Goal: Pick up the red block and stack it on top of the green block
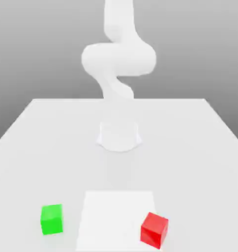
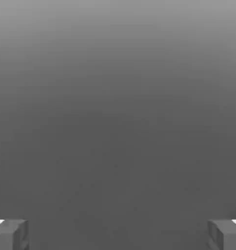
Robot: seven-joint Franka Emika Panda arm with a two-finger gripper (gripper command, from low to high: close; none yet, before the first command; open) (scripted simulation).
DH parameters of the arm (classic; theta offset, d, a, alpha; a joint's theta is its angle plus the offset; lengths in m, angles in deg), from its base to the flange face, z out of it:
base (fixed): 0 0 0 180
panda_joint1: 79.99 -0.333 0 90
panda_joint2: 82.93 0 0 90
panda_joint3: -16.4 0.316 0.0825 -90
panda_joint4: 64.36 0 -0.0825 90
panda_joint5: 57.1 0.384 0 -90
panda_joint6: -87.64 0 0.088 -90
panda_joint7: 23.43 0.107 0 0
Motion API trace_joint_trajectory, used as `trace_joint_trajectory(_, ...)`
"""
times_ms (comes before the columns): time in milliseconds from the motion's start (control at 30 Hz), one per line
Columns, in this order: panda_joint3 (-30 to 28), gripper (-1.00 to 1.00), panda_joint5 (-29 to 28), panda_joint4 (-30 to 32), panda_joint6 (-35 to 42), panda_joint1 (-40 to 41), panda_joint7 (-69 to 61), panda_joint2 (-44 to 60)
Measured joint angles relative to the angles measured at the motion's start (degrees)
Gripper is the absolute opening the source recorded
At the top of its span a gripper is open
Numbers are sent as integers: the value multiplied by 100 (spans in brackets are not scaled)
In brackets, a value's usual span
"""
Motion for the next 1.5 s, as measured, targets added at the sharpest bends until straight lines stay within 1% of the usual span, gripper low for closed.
trace_joint_trajectory(333,920,0,-562,396,-778,610,1797,2121)
trace_joint_trajectory(533,1170,0,-893,628,-1234,687,2855,3375)
trace_joint_trajectory(667,1232,0,-949,788,-1554,609,3445,4181)
trace_joint_trajectory(833,1291,0,-712,984,-2000,479,3932,5125)
trace_joint_trajectory(900,1191,0,-839,956,-2289,387,4110,5524)
trace_joint_trajectory(1000,870,0,-1162,861,-2787,129,4374,6152)
trace_joint_trajectory(1033,810,-100,-1221,844,-2874,80,4419,6260)
trace_joint_trajectory(1267,830,-100,-1209,848,-2865,97,4411,6236)
trace_joint_trajectory(1433,1129,-100,-637,1007,-2159,333,3999,5353)
trace_joint_trajectory(1500,887,-100,-468,1096,-1993,631,3986,5104)
